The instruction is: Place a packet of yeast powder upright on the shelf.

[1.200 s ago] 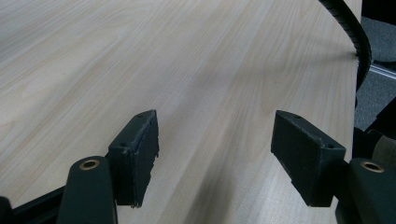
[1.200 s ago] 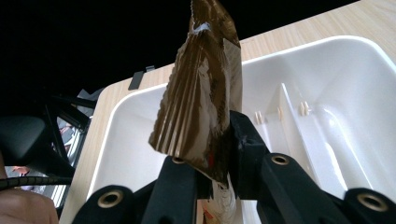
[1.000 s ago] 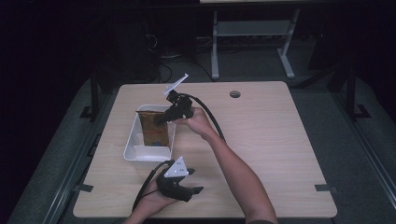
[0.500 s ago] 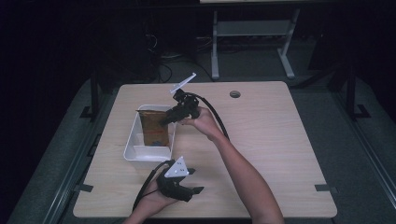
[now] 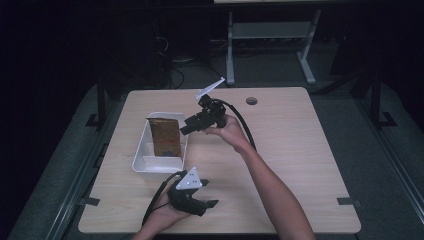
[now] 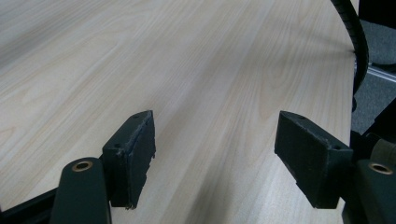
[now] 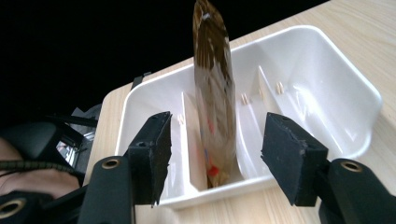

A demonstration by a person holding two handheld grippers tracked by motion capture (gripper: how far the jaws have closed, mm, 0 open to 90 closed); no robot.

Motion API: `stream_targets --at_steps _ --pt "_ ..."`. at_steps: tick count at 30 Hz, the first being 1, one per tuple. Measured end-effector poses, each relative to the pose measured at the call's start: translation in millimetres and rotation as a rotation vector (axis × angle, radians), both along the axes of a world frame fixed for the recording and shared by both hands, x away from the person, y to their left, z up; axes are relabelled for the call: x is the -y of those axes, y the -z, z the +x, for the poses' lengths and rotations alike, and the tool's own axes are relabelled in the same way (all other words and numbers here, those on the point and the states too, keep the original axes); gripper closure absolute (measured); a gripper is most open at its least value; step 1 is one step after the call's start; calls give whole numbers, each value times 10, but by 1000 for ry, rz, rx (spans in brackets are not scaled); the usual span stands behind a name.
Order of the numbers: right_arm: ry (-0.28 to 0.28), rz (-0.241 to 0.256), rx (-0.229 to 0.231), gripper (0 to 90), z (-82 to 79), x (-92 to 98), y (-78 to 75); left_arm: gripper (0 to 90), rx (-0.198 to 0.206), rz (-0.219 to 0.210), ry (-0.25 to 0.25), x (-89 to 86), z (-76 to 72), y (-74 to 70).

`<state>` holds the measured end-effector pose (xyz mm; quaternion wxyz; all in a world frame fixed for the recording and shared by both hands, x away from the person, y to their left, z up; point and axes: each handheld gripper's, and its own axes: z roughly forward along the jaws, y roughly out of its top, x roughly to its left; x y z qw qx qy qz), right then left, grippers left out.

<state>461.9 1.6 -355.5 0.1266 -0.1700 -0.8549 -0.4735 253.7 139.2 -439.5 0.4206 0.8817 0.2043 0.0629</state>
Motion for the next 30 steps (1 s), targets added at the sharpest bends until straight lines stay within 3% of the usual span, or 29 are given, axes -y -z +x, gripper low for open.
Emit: stream_targets --at_steps 15,30 --pt "50 9 14 397 -140 441 -49 263 -1 10 7 23 -10 17" --pt "130 5 22 389 -380 1050 -14 248 -7 16 10 30 -9 28"
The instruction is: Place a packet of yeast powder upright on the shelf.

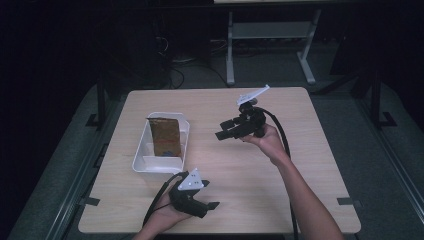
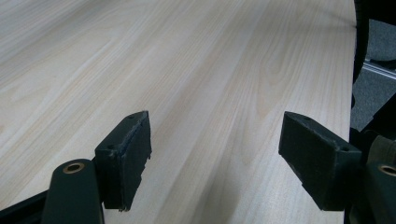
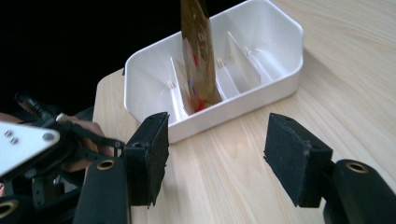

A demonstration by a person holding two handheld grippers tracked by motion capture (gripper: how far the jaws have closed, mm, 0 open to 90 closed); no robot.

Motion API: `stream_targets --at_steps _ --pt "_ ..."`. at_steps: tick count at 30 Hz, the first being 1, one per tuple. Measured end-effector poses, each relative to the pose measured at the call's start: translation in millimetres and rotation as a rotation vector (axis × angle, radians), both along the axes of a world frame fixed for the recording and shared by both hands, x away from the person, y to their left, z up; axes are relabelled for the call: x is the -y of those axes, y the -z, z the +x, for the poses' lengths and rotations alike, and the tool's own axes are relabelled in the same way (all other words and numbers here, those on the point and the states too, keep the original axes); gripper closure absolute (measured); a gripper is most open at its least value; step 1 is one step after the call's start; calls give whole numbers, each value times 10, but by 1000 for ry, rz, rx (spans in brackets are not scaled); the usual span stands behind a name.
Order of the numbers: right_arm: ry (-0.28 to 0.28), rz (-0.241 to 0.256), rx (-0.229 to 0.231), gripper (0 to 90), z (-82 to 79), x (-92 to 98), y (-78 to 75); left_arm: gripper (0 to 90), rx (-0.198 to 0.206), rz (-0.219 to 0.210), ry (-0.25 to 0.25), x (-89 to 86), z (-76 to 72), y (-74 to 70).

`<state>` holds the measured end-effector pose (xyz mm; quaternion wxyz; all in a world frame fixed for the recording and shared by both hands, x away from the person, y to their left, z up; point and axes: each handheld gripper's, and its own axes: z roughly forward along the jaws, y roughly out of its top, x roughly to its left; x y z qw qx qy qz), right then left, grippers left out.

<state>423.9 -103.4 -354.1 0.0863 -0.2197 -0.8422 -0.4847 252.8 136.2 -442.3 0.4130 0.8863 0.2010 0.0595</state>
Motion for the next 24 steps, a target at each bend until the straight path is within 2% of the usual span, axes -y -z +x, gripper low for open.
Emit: stream_targets --at_steps 10,14,24 --pt "27 -24 -14 373 -123 269 60 248 -3 -12 -6 -8 0 -14" --pt "56 -14 -12 380 -194 453 80 248 -1 -10 -4 -14 8 -11" --pt "100 -19 -26 367 -347 739 177 247 -6 -11 1 -7 9 -2"
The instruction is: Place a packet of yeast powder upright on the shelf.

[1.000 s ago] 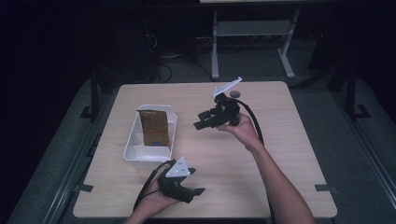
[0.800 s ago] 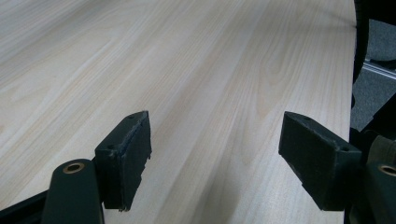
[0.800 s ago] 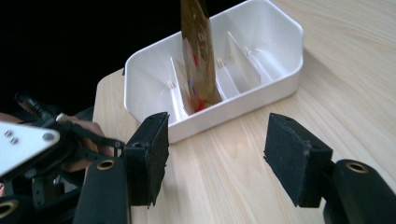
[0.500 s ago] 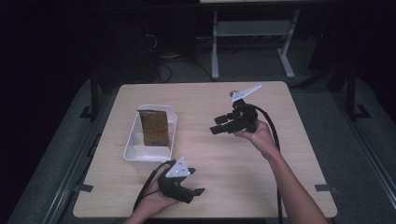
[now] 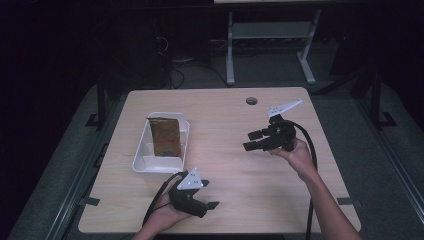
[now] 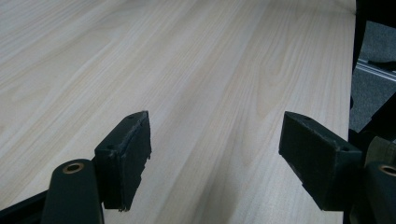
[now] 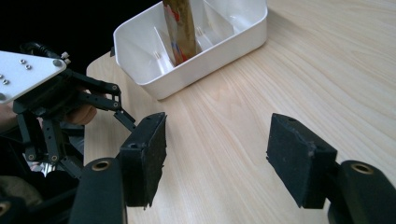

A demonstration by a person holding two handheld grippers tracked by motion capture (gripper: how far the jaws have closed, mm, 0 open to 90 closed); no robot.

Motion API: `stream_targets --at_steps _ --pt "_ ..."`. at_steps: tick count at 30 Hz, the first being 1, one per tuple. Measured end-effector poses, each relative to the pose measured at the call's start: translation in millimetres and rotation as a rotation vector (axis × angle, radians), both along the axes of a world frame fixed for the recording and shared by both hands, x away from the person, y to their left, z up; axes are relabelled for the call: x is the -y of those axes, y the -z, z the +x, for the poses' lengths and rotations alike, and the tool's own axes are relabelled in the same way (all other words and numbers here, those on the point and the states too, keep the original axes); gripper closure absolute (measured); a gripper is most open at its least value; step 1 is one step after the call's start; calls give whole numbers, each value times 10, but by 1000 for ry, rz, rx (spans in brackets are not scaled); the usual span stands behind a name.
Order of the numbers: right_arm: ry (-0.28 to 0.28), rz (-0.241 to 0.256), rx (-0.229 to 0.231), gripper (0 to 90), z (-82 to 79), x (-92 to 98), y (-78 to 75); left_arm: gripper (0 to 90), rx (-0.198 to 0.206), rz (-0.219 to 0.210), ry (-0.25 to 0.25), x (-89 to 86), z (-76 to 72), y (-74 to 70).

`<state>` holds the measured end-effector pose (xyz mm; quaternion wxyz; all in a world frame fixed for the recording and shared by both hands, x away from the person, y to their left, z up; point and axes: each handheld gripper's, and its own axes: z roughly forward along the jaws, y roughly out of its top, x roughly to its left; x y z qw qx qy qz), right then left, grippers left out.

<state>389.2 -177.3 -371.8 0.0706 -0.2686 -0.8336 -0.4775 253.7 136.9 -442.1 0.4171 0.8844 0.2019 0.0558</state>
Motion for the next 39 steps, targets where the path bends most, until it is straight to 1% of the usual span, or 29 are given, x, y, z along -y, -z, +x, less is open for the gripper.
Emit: stream_targets --at_steps 5,6,8,12,22,24,27,32,33,35,36,39 --pt "9 -2 2 365 -69 74 47 247 1 -4 0 -4 2 -5" --pt "11 -9 -15 357 -85 100 70 247 -2 -7 -1 -10 8 -5" --pt "16 -4 -10 364 -98 113 82 247 -3 -9 -2 -12 10 -4" --pt "24 -12 -26 361 -162 194 163 247 0 -10 1 -16 9 -5" --pt "45 -14 -27 362 -285 325 252 247 -5 -16 -4 -39 23 -11" --pt "54 -23 -33 363 -330 373 289 248 -7 -14 -5 -42 25 -9" --pt "60 -29 -42 365 -356 406 313 248 -8 -13 0 -39 27 -3" --pt "64 -24 -37 369 -421 447 353 249 -11 -13 1 -36 25 0" --pt "67 -27 -43 370 -452 466 388 250 -9 -9 4 -39 27 -2" --pt "68 -29 -43 370 -462 473 404 250 -11 -10 1 -40 26 -2" --pt "71 -27 -49 370 -498 495 450 250 -12 -11 0 -41 25 -2" --pt "72 -26 -55 369 -526 510 489 252 -12 -11 1 -42 25 -3"
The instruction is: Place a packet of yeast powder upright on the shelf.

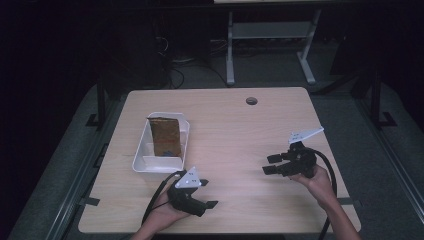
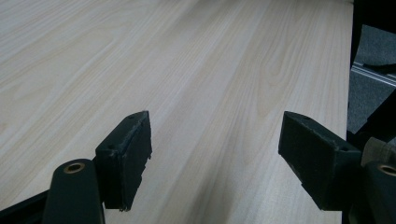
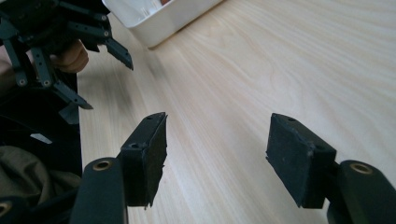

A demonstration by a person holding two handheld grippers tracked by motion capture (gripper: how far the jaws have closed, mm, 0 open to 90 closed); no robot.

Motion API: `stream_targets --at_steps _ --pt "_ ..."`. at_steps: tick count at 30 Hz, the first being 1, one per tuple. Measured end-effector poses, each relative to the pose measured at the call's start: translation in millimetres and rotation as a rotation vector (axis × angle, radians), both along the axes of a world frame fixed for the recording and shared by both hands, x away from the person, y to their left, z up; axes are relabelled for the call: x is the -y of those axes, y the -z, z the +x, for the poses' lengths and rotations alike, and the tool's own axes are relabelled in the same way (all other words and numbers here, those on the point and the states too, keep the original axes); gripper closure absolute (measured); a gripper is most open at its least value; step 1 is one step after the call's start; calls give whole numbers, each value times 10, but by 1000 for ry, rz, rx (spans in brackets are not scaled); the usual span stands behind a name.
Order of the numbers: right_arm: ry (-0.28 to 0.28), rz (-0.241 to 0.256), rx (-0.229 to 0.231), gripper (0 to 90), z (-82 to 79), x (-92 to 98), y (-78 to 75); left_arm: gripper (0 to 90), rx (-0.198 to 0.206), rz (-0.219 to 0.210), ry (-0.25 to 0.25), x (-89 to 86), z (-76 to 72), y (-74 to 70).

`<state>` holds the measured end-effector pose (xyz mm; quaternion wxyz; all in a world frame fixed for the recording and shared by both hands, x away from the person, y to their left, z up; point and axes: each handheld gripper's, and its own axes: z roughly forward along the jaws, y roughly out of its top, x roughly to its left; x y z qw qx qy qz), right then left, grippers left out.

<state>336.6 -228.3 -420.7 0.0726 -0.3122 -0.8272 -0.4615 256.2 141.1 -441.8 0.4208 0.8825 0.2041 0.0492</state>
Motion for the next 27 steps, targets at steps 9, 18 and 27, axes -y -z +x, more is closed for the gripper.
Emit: stream_targets --at_steps 9,18,27 --pt "2 -5 -8 360 -156 42 120 255 -4 3 3 0 2 9" --pt "15 -3 -7 357 -298 108 178 255 -5 4 3 -9 4 9" --pt "55 10 12 342 -561 193 261 255 -8 11 12 -3 6 27"
